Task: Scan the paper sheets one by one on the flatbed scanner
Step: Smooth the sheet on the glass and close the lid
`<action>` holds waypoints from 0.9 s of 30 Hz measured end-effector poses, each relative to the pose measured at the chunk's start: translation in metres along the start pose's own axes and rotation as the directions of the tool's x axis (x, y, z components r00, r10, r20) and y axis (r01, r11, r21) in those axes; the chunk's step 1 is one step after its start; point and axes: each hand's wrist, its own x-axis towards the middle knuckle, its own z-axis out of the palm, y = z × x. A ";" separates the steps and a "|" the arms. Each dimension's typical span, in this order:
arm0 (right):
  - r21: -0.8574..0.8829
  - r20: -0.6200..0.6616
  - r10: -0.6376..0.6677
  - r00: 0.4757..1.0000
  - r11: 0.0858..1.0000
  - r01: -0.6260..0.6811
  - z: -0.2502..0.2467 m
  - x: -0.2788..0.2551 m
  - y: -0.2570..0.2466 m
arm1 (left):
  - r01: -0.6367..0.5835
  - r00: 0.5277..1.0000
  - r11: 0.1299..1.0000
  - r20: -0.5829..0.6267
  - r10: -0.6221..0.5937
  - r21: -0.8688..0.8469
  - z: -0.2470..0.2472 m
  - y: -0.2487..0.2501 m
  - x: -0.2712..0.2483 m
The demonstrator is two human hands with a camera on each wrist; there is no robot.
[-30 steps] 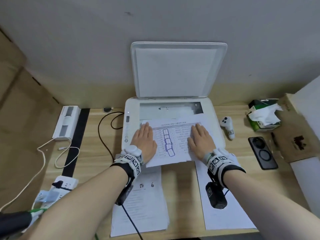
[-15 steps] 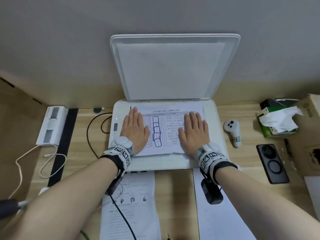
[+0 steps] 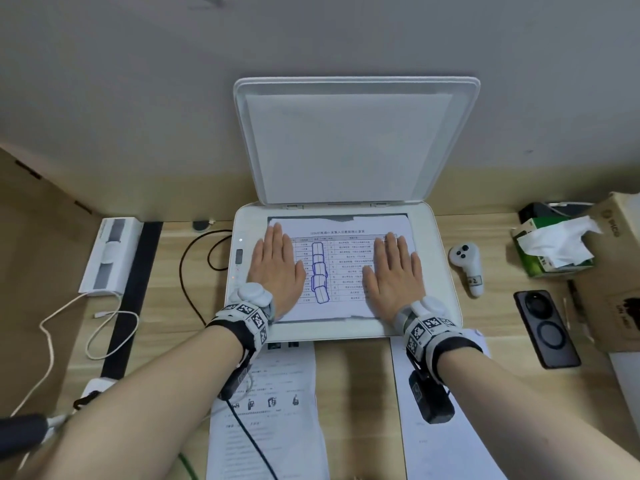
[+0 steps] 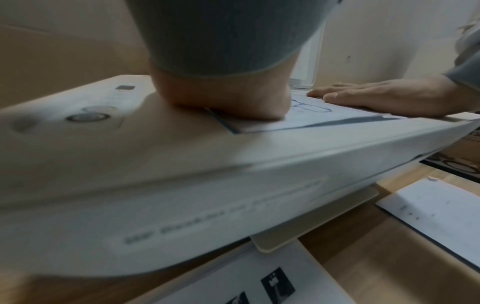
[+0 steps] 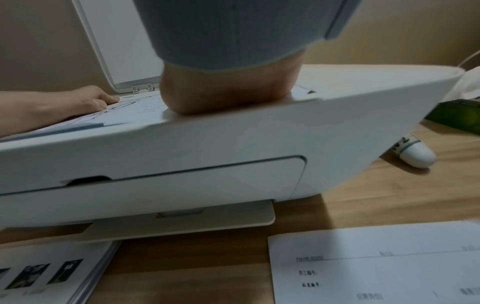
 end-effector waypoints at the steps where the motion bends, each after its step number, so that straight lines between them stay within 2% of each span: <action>1: -0.005 0.000 -0.001 1.000 1.000 0.001 0.000 -0.001 0.001 | 0.000 1.000 1.000 0.003 0.000 0.000 0.000 0.001 -0.001; 20: 0.016 -0.013 -0.016 1.000 1.000 0.017 -0.004 -0.004 -0.001 | -0.012 1.000 1.000 -0.008 0.012 0.016 0.001 -0.001 -0.001; 27: -0.016 -0.024 -0.057 0.998 0.998 0.057 -0.023 0.000 0.001 | -0.054 0.997 0.998 0.063 0.051 0.037 -0.018 -0.006 0.006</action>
